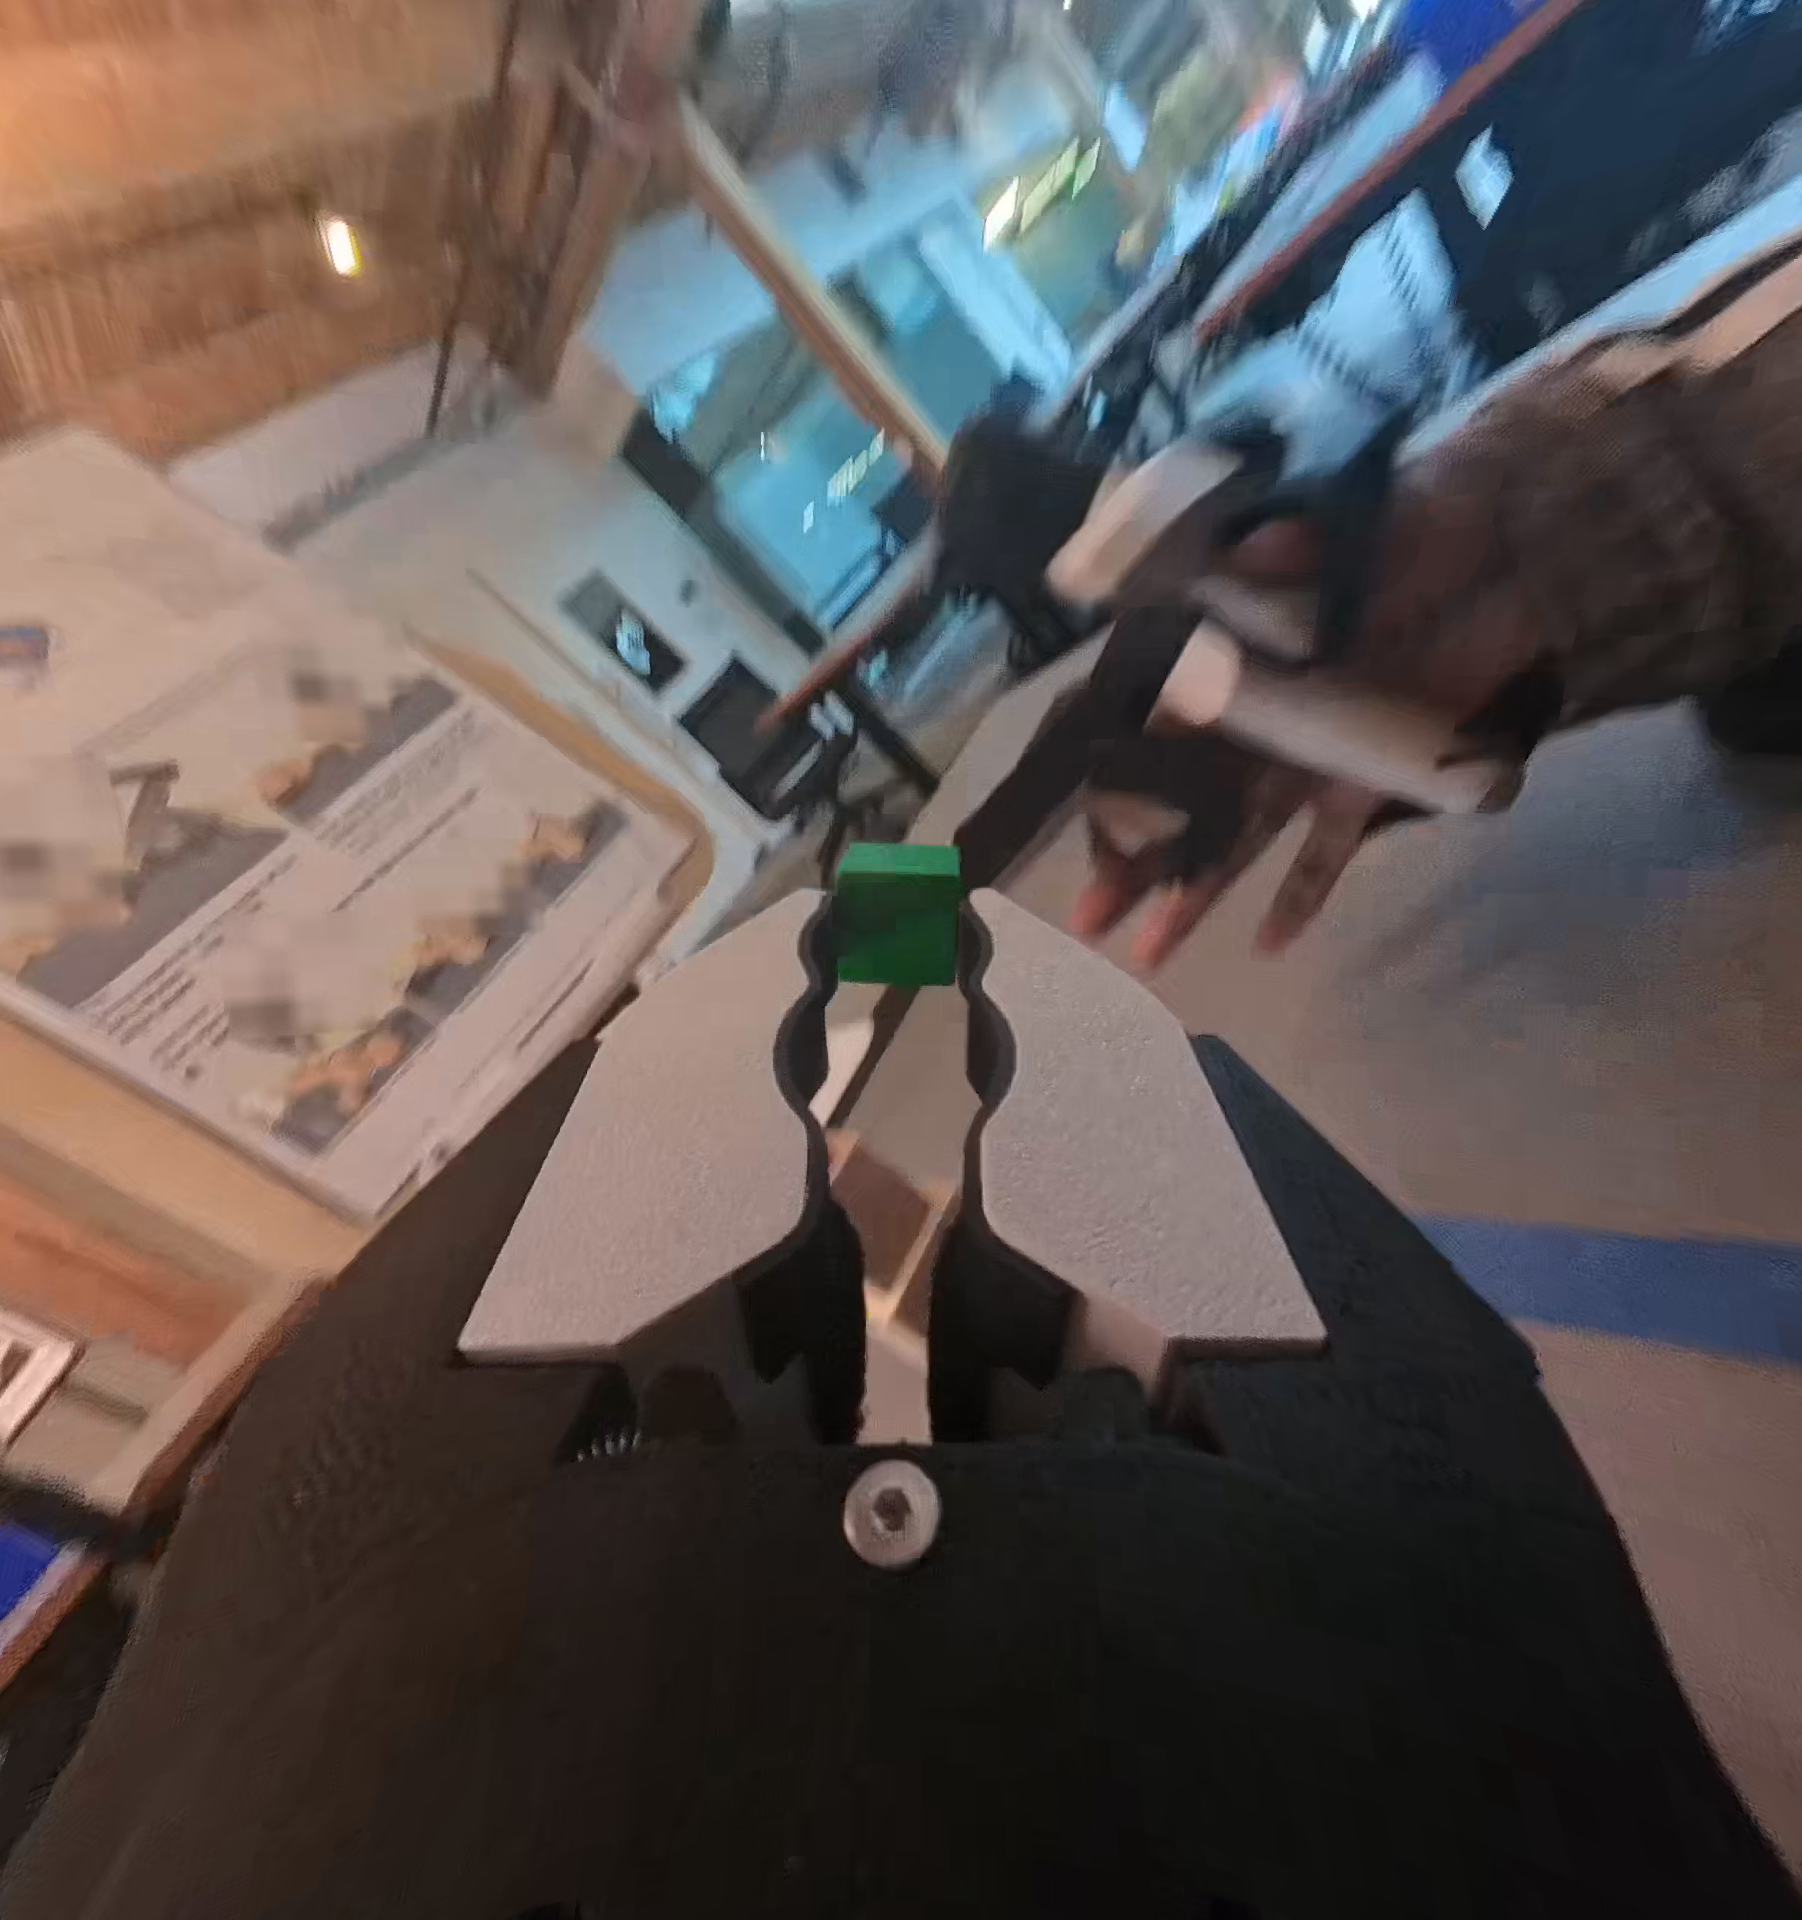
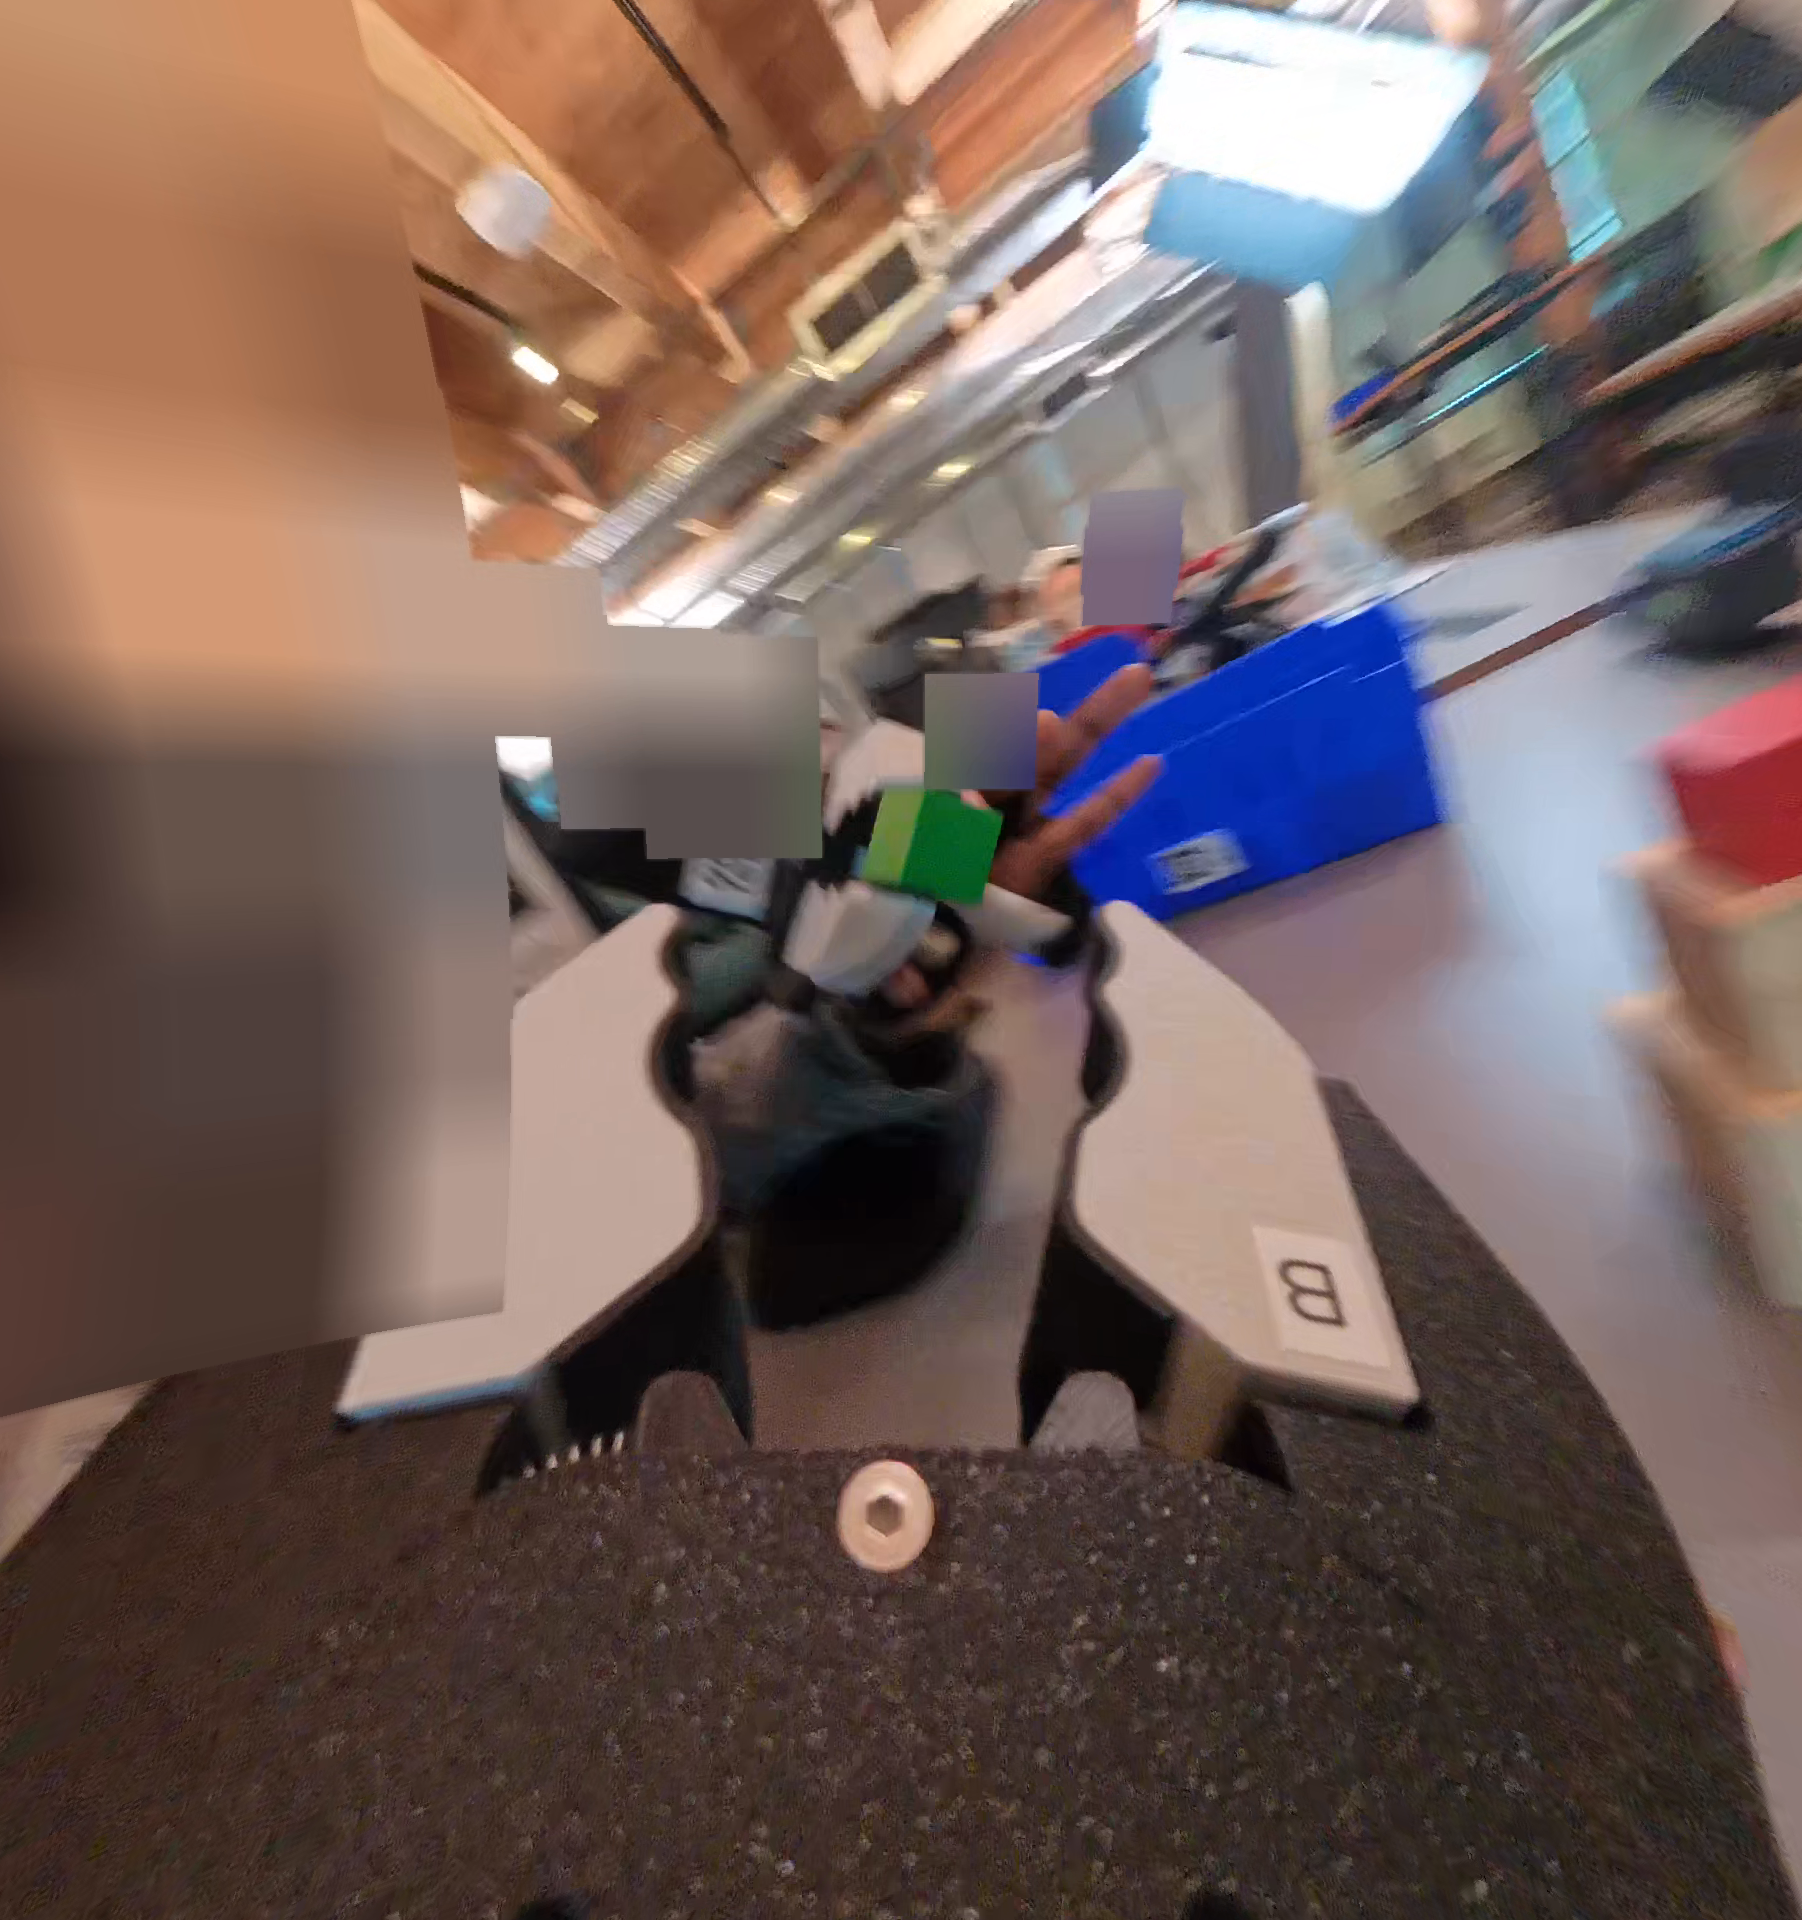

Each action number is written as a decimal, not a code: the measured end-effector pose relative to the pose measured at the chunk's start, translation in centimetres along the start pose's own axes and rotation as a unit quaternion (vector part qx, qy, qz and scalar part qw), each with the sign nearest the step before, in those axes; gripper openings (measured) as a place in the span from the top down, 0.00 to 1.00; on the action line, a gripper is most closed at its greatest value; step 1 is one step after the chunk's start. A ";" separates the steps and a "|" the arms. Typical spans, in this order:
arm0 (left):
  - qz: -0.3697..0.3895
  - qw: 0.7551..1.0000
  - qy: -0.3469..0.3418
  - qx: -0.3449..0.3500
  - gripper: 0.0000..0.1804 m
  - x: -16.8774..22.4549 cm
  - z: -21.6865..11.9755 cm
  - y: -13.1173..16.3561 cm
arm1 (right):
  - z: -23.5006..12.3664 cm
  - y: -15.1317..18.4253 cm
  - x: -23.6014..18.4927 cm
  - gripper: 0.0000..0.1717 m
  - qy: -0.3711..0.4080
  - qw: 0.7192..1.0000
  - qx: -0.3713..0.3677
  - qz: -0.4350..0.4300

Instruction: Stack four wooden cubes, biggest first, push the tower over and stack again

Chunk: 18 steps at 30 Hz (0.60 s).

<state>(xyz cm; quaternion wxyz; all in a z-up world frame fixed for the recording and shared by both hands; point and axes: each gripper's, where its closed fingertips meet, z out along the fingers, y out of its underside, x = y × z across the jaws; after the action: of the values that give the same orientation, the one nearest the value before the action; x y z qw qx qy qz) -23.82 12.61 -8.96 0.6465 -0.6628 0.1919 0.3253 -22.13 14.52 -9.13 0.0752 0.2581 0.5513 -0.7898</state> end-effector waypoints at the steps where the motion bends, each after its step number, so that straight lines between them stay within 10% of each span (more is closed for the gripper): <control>1: -0.006 0.999 -0.002 -0.032 0.88 -1.4 -0.1 0.8 | -0.5 -0.2 0.9 0.48 0.049 0.996 -0.012 -0.069; 8: 0.027 0.906 0.278 -0.317 0.88 -5.7 1.8 7.1 | -2.6 1.9 5.6 0.15 0.226 0.900 -0.158 -0.339; 18: 0.037 0.776 0.424 -0.466 0.88 -6.4 5.5 11.4 | -2.8 1.7 6.8 0.14 0.243 0.916 -0.111 -0.299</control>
<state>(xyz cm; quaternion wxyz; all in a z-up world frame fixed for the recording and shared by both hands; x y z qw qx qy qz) -37.13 15.89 -12.69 0.0992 -0.9463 0.2960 0.0847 -26.36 17.50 -14.57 -0.2726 0.2555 0.6880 -0.6221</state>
